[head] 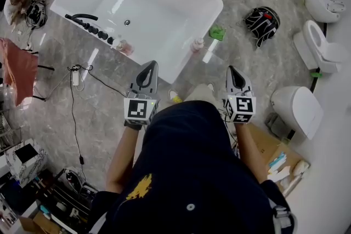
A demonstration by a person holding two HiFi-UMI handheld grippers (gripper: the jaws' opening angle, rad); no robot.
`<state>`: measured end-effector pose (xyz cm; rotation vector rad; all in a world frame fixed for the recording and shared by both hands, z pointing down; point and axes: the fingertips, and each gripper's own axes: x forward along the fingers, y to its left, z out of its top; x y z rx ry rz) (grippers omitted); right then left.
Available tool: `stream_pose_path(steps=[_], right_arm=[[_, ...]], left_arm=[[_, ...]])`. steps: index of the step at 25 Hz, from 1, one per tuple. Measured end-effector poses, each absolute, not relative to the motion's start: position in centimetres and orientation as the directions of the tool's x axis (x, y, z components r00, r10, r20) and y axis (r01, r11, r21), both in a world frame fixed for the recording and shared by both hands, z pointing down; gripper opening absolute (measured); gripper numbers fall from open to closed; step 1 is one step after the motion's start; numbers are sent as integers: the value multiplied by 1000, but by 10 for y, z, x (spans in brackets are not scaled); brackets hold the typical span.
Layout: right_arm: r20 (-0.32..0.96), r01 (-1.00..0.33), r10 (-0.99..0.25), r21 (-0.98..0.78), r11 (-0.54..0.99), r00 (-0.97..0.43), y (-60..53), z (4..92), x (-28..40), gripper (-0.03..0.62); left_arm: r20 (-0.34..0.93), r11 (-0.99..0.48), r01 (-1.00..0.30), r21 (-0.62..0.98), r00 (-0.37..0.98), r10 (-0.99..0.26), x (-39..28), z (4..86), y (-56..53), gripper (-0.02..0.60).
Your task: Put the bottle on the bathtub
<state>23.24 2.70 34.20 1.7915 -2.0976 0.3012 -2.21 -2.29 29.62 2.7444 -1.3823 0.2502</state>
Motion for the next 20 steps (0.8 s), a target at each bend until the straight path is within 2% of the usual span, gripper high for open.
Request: stream_pose_path(steps=[5, 9, 20], right_arm=[[420, -981, -897, 69, 180, -135, 30, 347, 232, 2], [430, -980, -893, 72, 184, -136, 30, 350, 234, 2], [462, -969, -869, 71, 237, -179, 25, 361, 211, 2]], left_arm=[[218, -582, -813, -31, 563, -797, -29, 304, -20, 18], [200, -582, -813, -17, 568, -798, -31, 307, -15, 18], [254, -531, -848, -8, 511, -821, -67, 328, -11, 18]])
